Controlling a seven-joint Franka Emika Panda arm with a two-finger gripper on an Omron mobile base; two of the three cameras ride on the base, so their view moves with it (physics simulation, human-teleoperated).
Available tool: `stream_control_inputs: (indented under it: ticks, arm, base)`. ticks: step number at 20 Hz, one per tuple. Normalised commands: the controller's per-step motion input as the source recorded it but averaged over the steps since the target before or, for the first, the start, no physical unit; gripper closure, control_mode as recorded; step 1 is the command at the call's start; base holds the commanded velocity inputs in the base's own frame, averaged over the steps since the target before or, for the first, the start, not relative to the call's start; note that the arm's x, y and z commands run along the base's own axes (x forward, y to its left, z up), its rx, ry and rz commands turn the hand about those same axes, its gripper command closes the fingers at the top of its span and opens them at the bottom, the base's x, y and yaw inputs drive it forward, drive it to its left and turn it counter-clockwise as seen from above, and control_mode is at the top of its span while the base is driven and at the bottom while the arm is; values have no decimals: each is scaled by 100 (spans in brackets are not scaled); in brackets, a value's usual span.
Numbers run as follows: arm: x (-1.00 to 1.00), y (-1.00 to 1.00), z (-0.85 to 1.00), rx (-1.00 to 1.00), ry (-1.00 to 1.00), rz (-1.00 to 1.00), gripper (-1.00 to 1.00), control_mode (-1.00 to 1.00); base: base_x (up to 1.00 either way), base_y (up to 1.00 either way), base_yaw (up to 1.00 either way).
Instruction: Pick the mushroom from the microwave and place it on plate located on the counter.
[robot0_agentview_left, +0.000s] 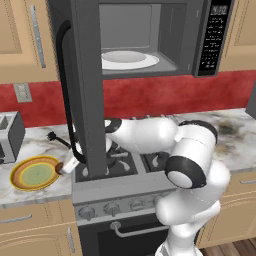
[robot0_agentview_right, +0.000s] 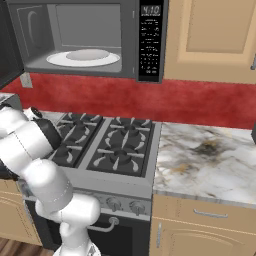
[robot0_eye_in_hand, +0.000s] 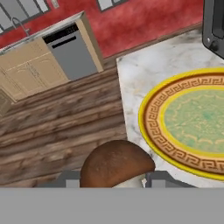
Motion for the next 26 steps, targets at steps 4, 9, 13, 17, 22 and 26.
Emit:
stream_control_inputs:
  ticks: [4,9,13,17,22,26]
  arm:
    - [35,6,-23,0,0,-2,100,-100]
    - [22,15,-19,0,0,-7,100,-100]
    - [13,24,-12,0,0,-8,100,-100]
    - [5,30,-11,0,0,-7,100,-100]
    - [18,20,-10,0,0,-5,100,-100]
    - [22,9,-11,0,0,-2,100,-100]
  base:
    - [0,0,0]
    - [0,0,0]
    - [0,0,0]
    - [0,0,0]
    - [0,0,0]
    - [0,0,0]
